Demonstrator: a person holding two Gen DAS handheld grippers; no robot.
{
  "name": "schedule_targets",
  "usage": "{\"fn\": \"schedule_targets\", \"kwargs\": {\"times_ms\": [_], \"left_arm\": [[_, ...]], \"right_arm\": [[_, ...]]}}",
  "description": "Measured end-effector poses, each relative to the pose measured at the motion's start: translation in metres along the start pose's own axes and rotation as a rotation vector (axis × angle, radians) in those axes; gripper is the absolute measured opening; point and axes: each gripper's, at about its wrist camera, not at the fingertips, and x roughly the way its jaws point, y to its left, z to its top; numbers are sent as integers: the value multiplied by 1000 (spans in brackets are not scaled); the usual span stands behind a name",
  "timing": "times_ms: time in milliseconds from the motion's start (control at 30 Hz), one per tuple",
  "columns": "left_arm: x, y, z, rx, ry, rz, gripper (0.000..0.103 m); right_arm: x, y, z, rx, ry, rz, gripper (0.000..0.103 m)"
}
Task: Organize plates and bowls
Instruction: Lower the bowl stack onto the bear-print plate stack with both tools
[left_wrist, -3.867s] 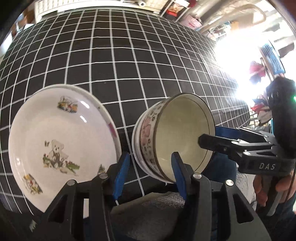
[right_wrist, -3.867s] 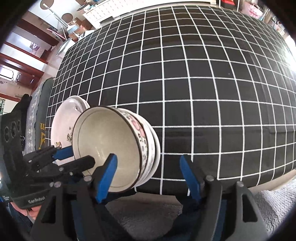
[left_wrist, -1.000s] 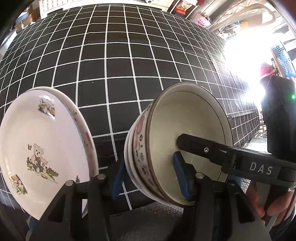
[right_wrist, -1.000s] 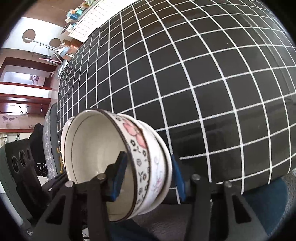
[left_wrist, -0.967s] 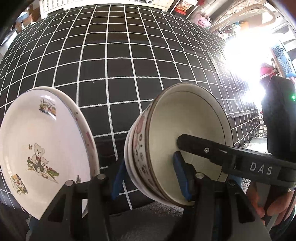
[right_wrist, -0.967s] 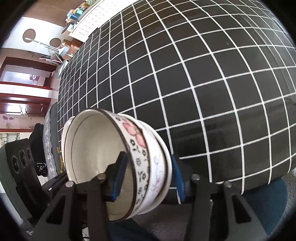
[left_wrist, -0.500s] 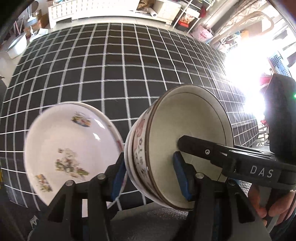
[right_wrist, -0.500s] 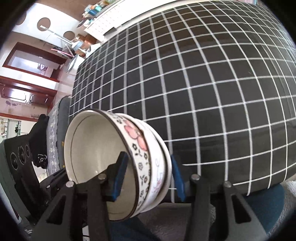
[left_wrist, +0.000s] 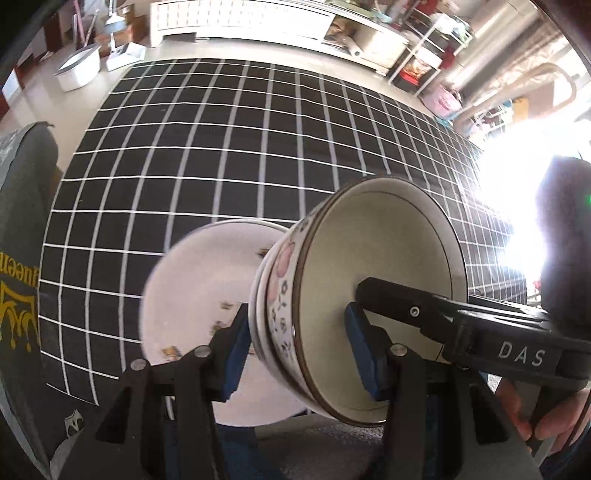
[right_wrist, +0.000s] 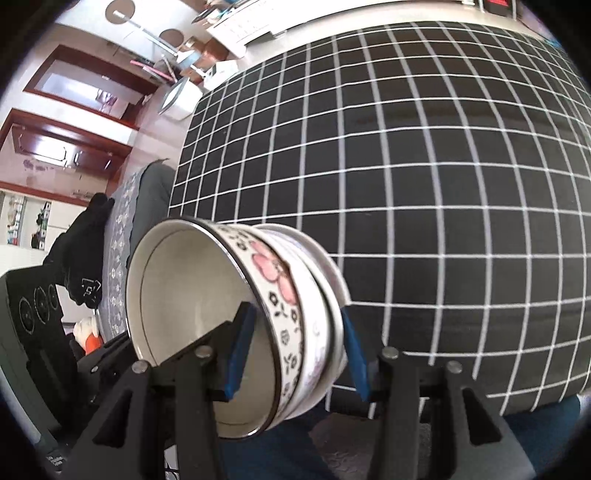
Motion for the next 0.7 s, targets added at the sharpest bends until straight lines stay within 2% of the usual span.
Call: {"fn": "schedule_targets", "kwargs": {"times_ms": [433, 700], "left_arm": [[19, 50, -3, -68, 27, -12, 48], [20, 40, -5, -72, 31, -11, 48]], "right_arm": [[36, 16, 11, -38, 60, -45, 51], [42, 11, 13, -27, 73, -52, 51]]}}
